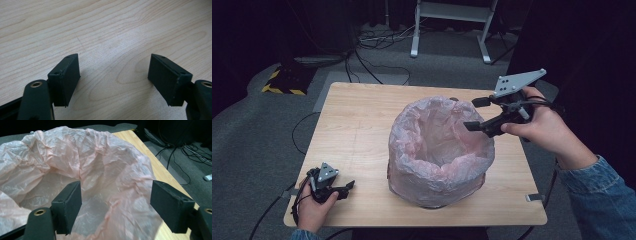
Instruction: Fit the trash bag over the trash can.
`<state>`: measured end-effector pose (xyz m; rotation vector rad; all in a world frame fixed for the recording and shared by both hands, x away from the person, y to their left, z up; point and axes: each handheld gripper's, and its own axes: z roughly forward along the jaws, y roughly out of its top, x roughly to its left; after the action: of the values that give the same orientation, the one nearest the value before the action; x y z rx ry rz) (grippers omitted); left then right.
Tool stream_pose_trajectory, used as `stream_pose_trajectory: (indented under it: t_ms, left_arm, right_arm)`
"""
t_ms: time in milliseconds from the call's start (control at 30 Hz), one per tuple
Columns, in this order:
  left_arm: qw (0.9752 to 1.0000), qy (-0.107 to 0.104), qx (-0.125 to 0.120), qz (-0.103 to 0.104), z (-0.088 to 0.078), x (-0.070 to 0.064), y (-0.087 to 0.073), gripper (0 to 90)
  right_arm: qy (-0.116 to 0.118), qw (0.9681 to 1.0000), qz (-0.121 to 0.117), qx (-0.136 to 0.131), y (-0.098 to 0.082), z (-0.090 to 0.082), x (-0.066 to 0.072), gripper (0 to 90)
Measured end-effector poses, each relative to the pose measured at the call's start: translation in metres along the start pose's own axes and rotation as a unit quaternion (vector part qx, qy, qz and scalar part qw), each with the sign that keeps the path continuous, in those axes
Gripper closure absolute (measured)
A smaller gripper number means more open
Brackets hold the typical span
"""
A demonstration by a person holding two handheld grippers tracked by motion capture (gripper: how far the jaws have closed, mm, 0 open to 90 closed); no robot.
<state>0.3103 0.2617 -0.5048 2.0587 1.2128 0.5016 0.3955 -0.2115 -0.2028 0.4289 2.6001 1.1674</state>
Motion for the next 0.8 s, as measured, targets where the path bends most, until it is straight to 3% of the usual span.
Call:
stream_pose_trajectory:
  t_ms: [500, 667, 800]
  left_arm:
    - [1.0000, -0.001, -0.001, 0.000, 0.002, 0.001, 0.001, 25.4]
    - [1.0000, -0.001, -0.001, 0.000, 0.002, 0.001, 0.001, 25.4]
    - [1.0000, -0.001, -0.001, 0.000, 0.002, 0.001, 0.001, 25.4]
  right_arm:
    - [-0.029, 0.9986, 0.041, -0.016, -0.043, -0.030, -0.010, 22.4]
    - [-0.052, 0.9965, 0.059, -0.029, -0.059, -0.038, -0.012, 22.3]
    - [-0.055, 0.9952, 0.074, -0.032, -0.074, -0.041, -0.015, 22.3]
